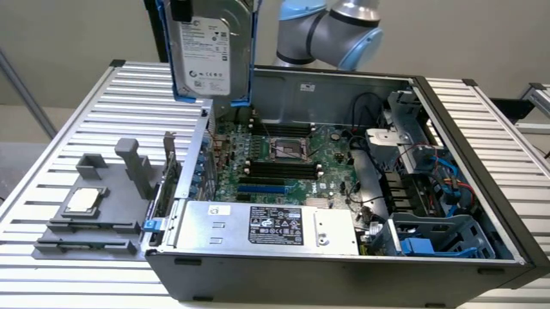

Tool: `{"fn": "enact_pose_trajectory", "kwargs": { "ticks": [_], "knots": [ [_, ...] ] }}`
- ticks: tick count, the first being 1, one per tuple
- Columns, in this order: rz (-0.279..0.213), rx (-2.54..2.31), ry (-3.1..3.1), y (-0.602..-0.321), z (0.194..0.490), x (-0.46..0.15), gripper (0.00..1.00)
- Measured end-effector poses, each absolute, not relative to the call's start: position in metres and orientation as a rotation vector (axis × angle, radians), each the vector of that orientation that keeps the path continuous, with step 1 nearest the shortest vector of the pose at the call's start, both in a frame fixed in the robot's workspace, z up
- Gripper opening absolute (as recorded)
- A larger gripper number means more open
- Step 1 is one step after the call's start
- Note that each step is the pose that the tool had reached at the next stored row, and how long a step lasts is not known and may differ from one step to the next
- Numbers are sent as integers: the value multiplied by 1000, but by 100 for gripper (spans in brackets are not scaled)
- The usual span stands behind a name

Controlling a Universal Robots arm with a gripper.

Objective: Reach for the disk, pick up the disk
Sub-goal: 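Pick up the disk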

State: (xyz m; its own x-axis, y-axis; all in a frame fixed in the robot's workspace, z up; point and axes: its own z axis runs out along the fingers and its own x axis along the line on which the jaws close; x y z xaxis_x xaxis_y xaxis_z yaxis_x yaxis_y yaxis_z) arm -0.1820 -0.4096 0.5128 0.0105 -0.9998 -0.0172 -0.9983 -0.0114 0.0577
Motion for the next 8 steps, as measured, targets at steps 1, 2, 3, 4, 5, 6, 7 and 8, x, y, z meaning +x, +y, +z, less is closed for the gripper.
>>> {"fn": "enact_pose_trajectory", "kwargs": {
  "ticks": [1, 2, 3, 4, 5, 6, 7, 8],
  "knots": [
    [-82, 2212, -2188, -410, 513, -178, 33],
    [-83, 2212, -2188, -411, 513, -173, 33],
    [-83, 2212, -2188, -411, 513, -169, 33],
    [-83, 2212, -2188, -412, 513, -164, 33],
    [-82, 2212, -2189, -413, 513, -160, 33],
    [-81, 2213, -2189, -414, 513, -156, 33],
    [-80, 2214, -2190, -415, 513, -152, 33],
    [-79, 2214, -2190, -416, 513, -149, 33]
  ]
}}
